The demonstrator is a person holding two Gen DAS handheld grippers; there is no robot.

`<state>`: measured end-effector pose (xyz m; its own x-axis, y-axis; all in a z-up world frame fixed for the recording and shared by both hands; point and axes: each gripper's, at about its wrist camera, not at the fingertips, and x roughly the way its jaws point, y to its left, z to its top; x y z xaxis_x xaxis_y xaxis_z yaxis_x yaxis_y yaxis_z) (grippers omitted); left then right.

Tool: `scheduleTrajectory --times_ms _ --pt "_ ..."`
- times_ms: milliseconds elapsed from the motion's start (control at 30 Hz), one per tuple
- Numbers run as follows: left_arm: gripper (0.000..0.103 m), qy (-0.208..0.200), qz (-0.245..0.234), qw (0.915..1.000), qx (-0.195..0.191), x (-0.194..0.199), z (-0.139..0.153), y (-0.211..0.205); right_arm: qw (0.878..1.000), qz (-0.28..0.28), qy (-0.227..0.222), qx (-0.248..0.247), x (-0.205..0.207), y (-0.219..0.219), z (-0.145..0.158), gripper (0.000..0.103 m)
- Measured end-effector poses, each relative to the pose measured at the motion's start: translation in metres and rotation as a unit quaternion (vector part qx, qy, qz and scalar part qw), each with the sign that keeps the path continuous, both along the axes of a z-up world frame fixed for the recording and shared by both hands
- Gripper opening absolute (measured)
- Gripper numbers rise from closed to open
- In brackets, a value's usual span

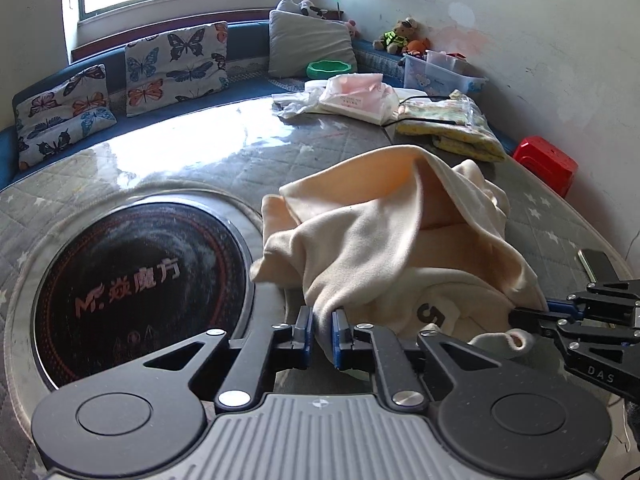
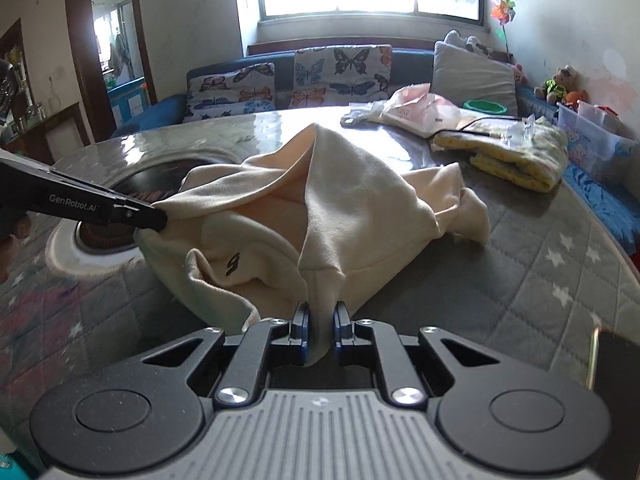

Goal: Fold clothes

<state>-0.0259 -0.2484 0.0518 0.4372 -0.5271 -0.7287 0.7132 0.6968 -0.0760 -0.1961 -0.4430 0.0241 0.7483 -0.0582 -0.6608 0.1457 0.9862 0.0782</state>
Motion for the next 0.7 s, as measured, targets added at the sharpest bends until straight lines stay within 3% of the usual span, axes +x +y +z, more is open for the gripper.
scheduleTrajectory --times_ms 200,700 --pt "0.011 0.014 -0.002 0.9999 0.002 -0.012 -0.009 0.017 1.0 0.017 0.02 0.004 -0.016 0.009 -0.001 0.01" --pt "0.011 0.044 0.02 0.9988 -0.006 -0.031 -0.023 0.04 1.0 -0.001 0.029 -0.009 -0.027 0.02 -0.008 0.015"
